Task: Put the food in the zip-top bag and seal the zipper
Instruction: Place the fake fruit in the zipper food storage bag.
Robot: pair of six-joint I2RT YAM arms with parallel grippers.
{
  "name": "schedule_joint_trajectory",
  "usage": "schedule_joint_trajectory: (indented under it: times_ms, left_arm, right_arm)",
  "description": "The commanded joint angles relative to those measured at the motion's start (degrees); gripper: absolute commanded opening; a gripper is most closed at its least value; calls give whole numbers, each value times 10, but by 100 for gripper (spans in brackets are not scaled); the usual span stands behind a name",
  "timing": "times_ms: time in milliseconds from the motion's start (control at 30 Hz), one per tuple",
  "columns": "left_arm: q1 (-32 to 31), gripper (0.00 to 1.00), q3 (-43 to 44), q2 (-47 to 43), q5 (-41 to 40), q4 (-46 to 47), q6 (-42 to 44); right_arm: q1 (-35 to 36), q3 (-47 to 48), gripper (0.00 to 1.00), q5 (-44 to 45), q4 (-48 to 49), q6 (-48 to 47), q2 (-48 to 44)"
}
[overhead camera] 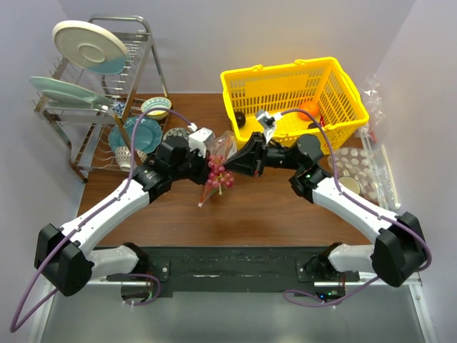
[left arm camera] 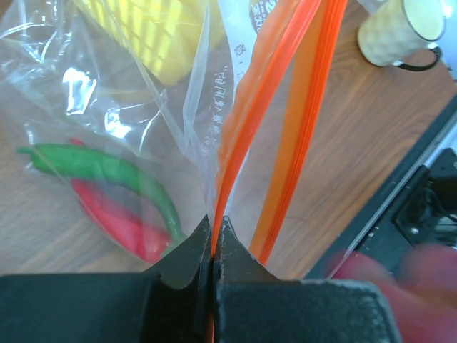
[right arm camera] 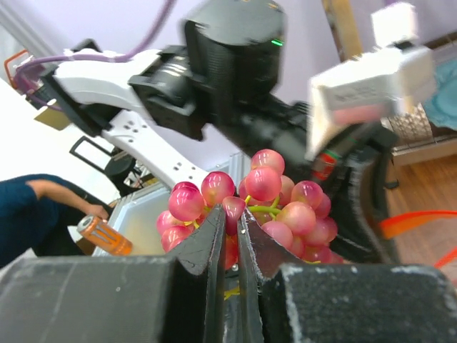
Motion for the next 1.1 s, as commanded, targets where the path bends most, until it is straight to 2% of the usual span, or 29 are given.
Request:
schedule_joint_trajectory:
  times_ms: [0,200,333,600,933,967,1067]
  left_arm:
    - [4,0,-5,-28,50,34,-31]
    - [4,0,7,-63,60,28,-54]
    - [4,0,27,-69,46,0,-52]
    - [4,0,52,-65,5,-56,-37]
    - [5,0,161,-23,23,-155,-41]
    - [4,0,166,-18,25,-161,-39]
    - [4,0,173,-18,30,-167,-41]
  right_arm:
    - [2,-14,1,25,70,-1,27]
    - [3,-31,0,37,84,-9,54]
    - [2,-35,0,65,49,-29,57]
    - [4,38,0,173,-264,-152,42]
    - [31,111,0,317,-396,-212,42]
    - [38,117,4,324,-396,-211,43]
    - [57,139,40,346,-417,-212,47]
